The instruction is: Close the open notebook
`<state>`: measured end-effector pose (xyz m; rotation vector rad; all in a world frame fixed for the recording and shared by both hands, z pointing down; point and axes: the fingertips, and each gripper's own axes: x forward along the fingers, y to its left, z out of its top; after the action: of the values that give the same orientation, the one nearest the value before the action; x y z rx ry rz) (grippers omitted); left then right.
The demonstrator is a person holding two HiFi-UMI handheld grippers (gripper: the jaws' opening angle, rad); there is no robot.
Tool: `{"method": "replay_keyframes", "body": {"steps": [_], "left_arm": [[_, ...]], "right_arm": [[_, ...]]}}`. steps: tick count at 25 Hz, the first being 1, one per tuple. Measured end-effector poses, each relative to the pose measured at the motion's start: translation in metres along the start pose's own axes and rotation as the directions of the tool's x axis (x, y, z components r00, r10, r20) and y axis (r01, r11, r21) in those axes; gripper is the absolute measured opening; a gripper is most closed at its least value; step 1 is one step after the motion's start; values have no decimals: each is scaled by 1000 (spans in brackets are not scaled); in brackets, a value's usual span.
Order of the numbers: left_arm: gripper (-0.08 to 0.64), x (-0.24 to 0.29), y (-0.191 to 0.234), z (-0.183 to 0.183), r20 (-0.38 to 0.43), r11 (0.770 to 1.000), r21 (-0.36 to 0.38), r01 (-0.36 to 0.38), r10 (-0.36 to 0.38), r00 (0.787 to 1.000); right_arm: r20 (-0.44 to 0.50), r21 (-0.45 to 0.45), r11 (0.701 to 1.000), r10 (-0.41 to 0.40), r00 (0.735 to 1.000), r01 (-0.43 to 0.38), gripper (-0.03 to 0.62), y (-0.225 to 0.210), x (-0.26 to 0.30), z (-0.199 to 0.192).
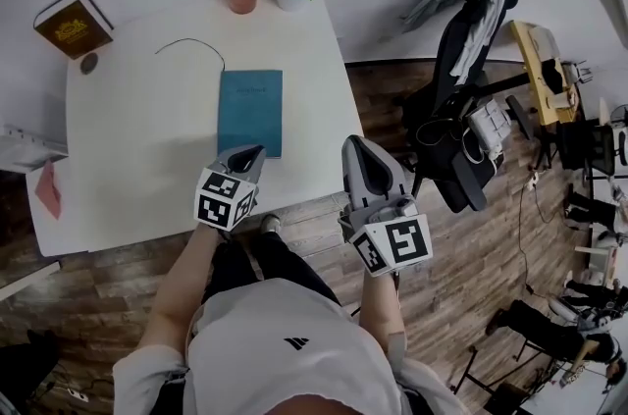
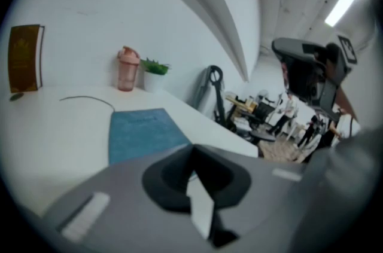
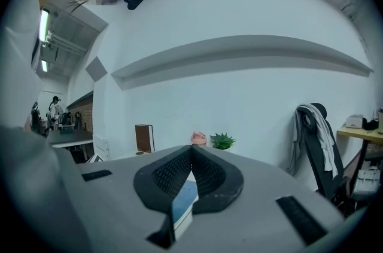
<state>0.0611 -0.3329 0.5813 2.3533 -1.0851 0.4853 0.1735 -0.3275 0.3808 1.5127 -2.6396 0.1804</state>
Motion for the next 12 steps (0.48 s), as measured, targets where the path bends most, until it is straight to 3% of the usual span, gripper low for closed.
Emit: {"method": "replay_keyframes", "body": {"steps": [12], "left_arm": [[8,-100,25,52,226,995,10,-100,95,969]], "right_arm": [[34,-43,999,-7,999,9,-6,49,-6,16]]}}
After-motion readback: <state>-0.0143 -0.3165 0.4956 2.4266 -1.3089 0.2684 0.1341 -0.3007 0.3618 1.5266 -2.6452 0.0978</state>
